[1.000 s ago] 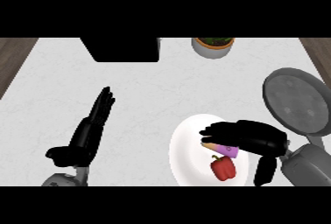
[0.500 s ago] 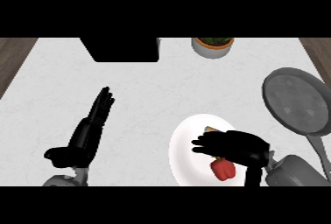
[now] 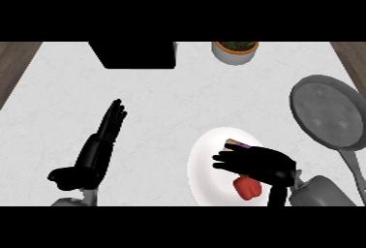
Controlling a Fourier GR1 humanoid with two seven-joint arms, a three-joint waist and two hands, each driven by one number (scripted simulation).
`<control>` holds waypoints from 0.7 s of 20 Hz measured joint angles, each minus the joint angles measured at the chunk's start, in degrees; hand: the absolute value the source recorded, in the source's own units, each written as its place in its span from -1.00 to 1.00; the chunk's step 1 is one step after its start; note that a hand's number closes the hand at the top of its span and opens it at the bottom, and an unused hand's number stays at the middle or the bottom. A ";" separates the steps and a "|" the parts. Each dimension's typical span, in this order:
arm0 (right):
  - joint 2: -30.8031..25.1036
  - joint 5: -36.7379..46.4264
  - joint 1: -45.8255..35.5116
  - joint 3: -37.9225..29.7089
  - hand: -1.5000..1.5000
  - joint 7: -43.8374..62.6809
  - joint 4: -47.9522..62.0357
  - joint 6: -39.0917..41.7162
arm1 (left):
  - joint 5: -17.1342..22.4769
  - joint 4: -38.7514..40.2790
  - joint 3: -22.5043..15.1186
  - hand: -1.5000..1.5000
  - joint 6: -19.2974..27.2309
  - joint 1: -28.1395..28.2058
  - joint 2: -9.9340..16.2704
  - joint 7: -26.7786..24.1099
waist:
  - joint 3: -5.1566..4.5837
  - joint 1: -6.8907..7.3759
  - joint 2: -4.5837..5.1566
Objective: Pick the bell pepper from the plate and place it in the pan
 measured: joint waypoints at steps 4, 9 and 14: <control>3.96 3.02 -1.01 -0.71 -1.00 -0.21 3.23 -0.66 | -0.74 0.52 1.06 0.00 -0.74 -0.82 -0.70 0.20 | -0.19 -0.01 -0.23; 5.76 6.79 -1.81 -1.69 -1.00 -0.88 6.50 -1.92 | -1.65 1.11 1.35 0.00 -1.18 -0.09 -1.77 -0.49 | -0.53 -0.04 -0.67; 6.37 11.63 -3.76 0.60 1.00 -3.16 9.28 -4.30 | -1.73 2.33 2.13 0.00 -1.93 -0.77 -1.85 -1.13 | -0.90 0.16 -1.16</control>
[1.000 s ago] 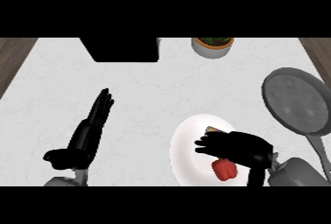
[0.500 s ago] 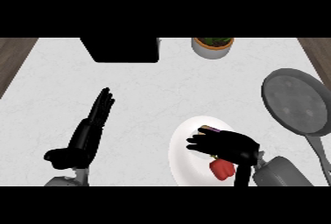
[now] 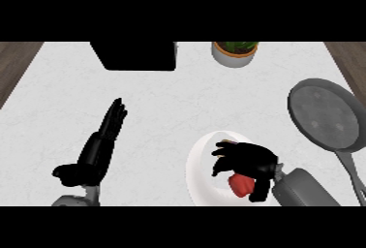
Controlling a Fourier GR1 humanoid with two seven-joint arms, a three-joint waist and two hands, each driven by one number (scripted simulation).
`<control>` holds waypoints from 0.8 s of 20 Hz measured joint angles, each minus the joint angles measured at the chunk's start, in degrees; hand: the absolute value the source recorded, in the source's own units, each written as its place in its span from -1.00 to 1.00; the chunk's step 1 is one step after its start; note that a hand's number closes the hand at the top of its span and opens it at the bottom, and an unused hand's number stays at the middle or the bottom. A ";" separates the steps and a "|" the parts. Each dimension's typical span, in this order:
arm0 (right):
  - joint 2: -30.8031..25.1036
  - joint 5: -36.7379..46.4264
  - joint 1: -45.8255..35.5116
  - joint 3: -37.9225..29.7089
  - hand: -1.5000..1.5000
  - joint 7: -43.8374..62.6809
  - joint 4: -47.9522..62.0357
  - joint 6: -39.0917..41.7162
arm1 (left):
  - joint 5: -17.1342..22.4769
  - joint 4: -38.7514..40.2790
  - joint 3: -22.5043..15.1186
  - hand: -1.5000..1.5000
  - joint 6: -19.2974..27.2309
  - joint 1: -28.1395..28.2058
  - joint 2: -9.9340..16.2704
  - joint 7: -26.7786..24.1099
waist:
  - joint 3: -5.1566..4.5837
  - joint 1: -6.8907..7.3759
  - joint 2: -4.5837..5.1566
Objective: Pick the bell pepper from the plate and place it in the pan
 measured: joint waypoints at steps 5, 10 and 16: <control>1.53 3.97 -1.78 1.04 1.00 -2.60 2.84 -4.10 | -0.38 -0.23 0.09 0.00 -0.13 0.15 -0.53 -0.07 | -0.02 0.11 -0.19; 2.68 5.40 -0.91 0.40 1.00 -4.27 3.09 -7.29 | -1.08 0.21 -0.10 0.00 0.22 -0.12 -1.54 0.12 | 0.10 -0.05 -0.13; 5.16 3.74 0.67 -5.46 1.00 -0.51 3.21 -10.16 | -1.01 -0.65 0.77 0.00 -0.40 0.39 -0.92 0.60 | 0.45 -0.37 0.49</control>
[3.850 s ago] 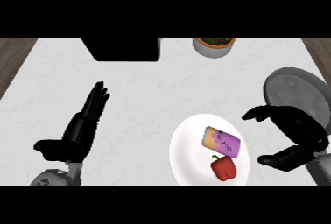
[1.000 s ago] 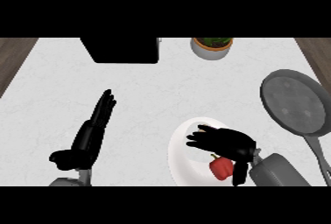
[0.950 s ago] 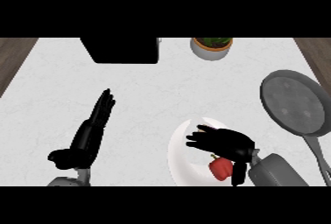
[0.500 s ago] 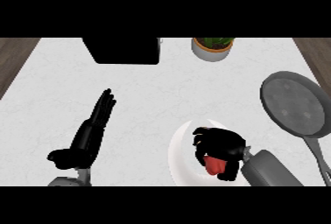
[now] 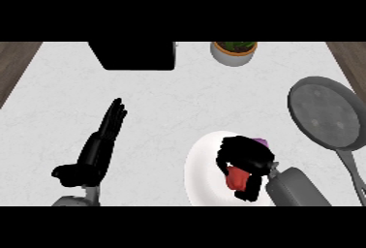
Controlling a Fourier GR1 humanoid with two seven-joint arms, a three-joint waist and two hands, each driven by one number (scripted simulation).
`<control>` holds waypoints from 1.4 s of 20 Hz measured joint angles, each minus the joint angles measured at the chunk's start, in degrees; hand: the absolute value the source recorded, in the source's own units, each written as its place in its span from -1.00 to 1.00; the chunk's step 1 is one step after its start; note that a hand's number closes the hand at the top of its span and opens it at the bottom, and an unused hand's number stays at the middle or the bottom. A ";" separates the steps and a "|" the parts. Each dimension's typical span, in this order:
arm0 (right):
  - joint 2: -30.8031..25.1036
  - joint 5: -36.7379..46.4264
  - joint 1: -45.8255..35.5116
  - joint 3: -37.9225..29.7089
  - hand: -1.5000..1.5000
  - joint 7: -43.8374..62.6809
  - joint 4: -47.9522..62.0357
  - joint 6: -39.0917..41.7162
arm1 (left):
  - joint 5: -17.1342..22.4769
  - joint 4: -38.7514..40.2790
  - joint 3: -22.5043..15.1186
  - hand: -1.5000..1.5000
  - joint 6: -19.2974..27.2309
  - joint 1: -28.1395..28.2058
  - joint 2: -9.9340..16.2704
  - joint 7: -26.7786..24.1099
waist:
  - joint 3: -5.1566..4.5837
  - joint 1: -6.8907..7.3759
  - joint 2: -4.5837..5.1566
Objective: Pick the bell pepper from the plate and place it in the pan
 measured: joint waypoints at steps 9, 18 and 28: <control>8.46 1.46 -2.82 -20.45 1.00 39.14 0.38 -11.11 | 0.01 -0.30 1.07 0.00 0.83 0.97 0.32 -0.03 | 0.20 -2.40 -0.02; 13.92 13.99 -10.44 -19.85 1.00 72.27 -9.82 -23.62 | 0.05 -0.80 0.29 0.00 -0.20 0.33 0.19 0.87 | 0.37 -0.30 0.31; 12.14 12.39 -11.03 -28.30 1.00 78.13 -11.07 -34.04 | -0.49 0.07 0.58 0.00 -0.95 0.32 -0.51 -0.15 | 0.48 0.19 0.78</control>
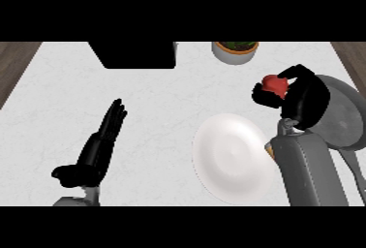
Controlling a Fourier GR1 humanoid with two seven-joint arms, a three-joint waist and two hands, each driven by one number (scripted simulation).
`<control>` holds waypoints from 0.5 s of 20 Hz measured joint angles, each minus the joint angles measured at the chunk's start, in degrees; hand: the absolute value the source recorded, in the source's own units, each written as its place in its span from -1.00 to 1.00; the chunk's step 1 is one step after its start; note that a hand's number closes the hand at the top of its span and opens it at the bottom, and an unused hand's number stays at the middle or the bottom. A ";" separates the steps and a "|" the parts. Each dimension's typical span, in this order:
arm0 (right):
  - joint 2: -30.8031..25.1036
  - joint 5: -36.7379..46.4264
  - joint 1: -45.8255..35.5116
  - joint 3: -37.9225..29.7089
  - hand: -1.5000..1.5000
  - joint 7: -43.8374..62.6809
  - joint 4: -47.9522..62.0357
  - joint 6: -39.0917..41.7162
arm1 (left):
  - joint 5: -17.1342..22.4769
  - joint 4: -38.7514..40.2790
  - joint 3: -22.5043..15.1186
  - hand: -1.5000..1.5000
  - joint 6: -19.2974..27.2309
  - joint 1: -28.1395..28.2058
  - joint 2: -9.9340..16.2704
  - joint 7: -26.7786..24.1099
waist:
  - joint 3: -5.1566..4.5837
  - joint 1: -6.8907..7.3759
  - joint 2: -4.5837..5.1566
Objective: Pick the bell pepper from the plate and place it in the pan
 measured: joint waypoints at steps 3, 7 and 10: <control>-3.20 -2.35 1.05 -3.36 1.00 -3.10 1.94 -3.09 | -0.38 -0.74 -0.22 0.00 -0.04 -0.02 -0.30 0.58 | 0.00 0.04 0.02; -7.82 -3.39 2.23 -7.26 1.00 -8.11 7.96 -9.12 | 0.00 -0.82 0.46 0.00 -0.96 0.58 0.24 0.15 | 0.02 0.22 0.13; -11.44 -2.69 1.56 -9.96 1.00 -10.31 12.99 -13.14 | -0.15 -1.71 0.18 0.00 -1.00 0.61 0.05 1.14 | 0.05 0.38 0.17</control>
